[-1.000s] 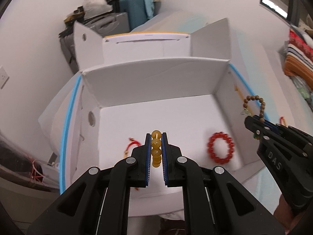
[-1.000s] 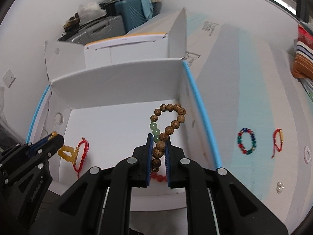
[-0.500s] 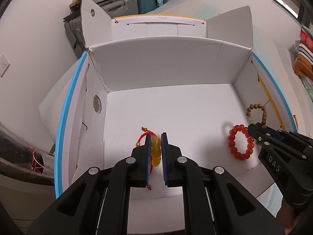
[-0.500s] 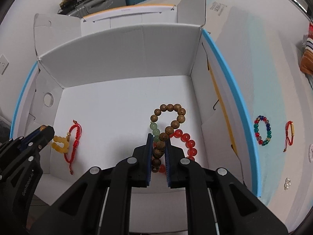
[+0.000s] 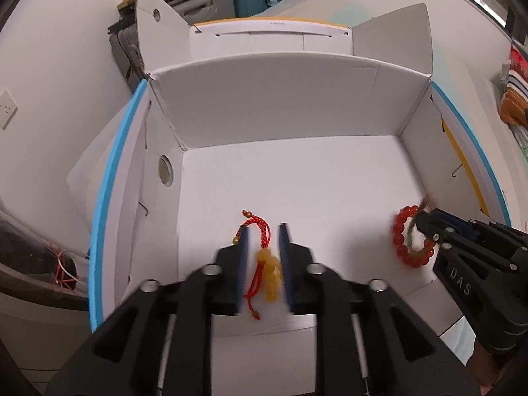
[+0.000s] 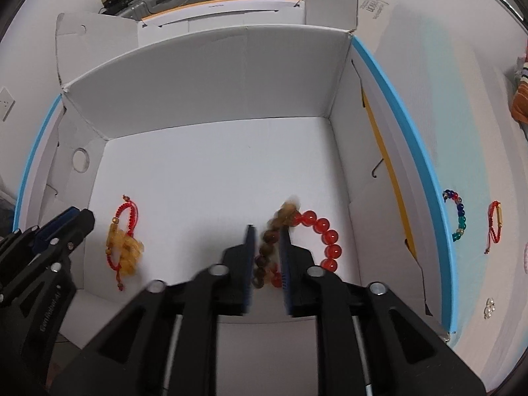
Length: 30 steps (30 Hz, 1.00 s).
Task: Organize jewelry
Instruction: 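Carry both bracelets into the white box and open both tools, then withdraw both tools from the box back over the bed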
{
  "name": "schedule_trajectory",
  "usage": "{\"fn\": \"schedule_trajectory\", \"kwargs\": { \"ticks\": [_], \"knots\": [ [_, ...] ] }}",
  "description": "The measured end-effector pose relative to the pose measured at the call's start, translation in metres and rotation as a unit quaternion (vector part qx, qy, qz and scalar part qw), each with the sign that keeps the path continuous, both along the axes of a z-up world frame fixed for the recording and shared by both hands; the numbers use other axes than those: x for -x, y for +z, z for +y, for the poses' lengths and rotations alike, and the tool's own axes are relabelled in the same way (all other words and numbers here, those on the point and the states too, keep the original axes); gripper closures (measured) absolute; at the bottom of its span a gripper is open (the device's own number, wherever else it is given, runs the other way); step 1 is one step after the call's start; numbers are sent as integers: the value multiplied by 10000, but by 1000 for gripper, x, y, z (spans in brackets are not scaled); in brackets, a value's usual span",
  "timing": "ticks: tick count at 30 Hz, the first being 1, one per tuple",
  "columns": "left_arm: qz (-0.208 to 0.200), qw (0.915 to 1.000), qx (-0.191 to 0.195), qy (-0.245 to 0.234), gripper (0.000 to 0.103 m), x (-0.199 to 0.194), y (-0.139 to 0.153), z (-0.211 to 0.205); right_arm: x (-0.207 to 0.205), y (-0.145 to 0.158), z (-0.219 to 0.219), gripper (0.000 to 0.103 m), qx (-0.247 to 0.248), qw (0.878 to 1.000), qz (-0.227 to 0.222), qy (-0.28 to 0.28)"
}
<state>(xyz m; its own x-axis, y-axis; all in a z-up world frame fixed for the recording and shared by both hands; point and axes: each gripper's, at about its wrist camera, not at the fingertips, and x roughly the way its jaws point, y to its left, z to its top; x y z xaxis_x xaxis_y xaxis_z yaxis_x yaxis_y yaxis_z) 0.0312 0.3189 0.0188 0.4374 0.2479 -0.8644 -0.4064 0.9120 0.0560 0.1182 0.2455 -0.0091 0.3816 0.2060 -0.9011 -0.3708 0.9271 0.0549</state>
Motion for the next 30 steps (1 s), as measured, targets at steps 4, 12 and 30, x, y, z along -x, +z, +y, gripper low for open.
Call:
{"fn": "schedule_trajectory", "kwargs": {
  "ticks": [4,12,30],
  "knots": [
    [-169,9998,-23,93,52,7,8,2,4,10,2,56,-69,9997,-234,80],
    [-457,9969,-631,119,17,23,25,-6,8,30,-4,23,-175,9984,-530,34],
    [-770,9957,-455,-244,6,32,38,-48,15,63,-70,8,-422,9919,-1070,-545]
  ]
}}
